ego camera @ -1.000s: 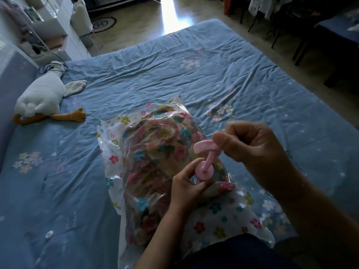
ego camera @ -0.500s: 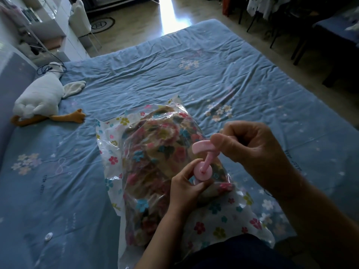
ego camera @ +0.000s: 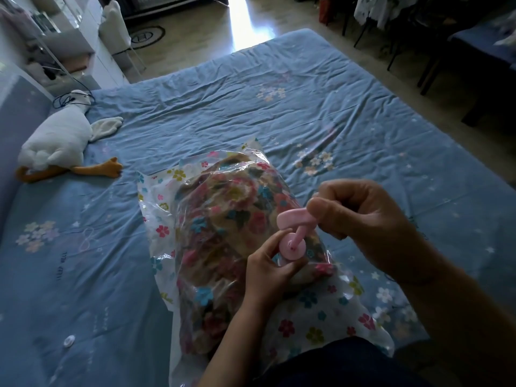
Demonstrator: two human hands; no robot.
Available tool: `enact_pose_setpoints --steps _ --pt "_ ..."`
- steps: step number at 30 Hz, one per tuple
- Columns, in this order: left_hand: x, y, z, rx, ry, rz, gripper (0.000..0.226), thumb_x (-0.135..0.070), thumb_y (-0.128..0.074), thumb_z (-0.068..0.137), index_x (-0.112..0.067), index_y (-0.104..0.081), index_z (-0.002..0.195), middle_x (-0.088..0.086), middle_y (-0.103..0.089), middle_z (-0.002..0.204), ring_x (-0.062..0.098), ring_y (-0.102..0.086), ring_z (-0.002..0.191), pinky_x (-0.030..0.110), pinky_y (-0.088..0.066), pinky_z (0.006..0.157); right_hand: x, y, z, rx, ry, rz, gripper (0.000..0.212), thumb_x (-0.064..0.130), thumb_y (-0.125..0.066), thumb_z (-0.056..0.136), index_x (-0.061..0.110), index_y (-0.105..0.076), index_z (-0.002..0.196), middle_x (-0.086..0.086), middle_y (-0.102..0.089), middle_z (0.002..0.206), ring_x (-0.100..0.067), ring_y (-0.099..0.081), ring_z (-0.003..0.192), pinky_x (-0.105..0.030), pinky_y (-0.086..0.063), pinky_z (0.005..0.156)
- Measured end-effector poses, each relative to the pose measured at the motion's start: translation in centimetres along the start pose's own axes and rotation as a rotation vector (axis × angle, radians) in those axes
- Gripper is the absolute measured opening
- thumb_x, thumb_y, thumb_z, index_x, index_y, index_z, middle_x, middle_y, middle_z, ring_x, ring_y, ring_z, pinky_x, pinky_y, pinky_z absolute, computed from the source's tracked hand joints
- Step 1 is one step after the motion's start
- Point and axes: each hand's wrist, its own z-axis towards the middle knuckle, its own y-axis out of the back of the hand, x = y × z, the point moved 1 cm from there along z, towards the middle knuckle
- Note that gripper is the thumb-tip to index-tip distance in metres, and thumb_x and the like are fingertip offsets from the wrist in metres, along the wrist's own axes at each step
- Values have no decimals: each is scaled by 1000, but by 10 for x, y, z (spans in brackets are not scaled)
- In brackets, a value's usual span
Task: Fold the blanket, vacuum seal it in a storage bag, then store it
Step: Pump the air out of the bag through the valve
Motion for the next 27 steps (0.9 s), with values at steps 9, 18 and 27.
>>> enact_pose_setpoints --steps 9,18,27 --pt "2 0 -1 -7 -20 -9 44 -10 -86 70 -23 -71 109 -12 -74 103 5 -68 100 25 -54 87 -54 5 -6 13 -268 -528 44 44 -67 81 6 -59 61 8 -47 49 -6 -41 47 -29 -36 50" --pt "4 -4 0 -15 -16 -2 49 -8 -87 67 -23 -71 111 -15 -73 106 2 -67 102 18 -52 88 -39 6 2 8 -282 -215 37 31 -64 81 4 -51 62 9 -48 47 -3 -40 45 -20 -36 50" --pt "2 2 1 13 -13 16 50 -12 -87 69 -24 -69 114 -15 -72 107 -1 -66 102 15 -50 87 9 4 4 75 -99 -10 32 34 -69 80 14 -56 59 6 -45 52 -9 -36 48 -18 -29 45"
